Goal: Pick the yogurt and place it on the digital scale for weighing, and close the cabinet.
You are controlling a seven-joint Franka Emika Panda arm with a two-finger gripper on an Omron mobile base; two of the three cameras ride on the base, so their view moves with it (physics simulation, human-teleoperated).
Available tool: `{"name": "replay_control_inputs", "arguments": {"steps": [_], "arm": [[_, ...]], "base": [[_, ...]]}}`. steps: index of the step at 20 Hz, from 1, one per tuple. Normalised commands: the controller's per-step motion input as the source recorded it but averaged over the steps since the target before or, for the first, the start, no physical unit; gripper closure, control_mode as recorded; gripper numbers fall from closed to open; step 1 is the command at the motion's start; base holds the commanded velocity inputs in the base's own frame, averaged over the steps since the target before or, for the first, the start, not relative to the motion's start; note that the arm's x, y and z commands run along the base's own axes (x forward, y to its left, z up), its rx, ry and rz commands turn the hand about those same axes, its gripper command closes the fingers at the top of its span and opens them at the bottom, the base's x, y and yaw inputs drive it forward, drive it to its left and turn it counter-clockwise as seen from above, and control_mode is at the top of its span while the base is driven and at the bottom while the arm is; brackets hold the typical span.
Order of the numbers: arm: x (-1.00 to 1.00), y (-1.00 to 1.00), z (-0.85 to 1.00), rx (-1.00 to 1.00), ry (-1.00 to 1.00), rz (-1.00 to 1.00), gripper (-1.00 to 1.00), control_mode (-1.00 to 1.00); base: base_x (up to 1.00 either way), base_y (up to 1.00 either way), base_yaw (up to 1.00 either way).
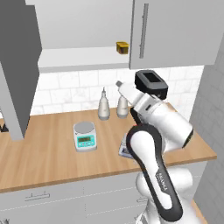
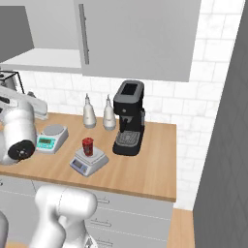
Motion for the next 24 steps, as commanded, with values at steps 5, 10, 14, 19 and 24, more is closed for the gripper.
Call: {"name": "replay_control_inputs", "arguments": {"steps": [5, 10, 14, 19, 24], "arm": [[-0.83, 0.80, -0.24, 0.11, 0.00, -0.13, -1.00, -1.00], [-0.35, 0.95, -0.27, 0.06, 0.00, 0.00, -1.00, -1.00], [-0.46, 1.00, -0.14, 0.04, -0.06, 0.00, -1.00, -1.00], [-0.11, 0.84, -0.07, 0.00, -0.02, 0.00, -1.00, -1.00], [-0.11, 0.97, 0.00, 0.00, -0.03, -0.07, -1.00, -1.00]], "base": [[0.00, 0.00, 0.00], [0.00, 0.00, 0.00], [0.00, 0.00, 0.00], [0.00, 0.00, 0.00], [0.00, 0.00, 0.00]]}}
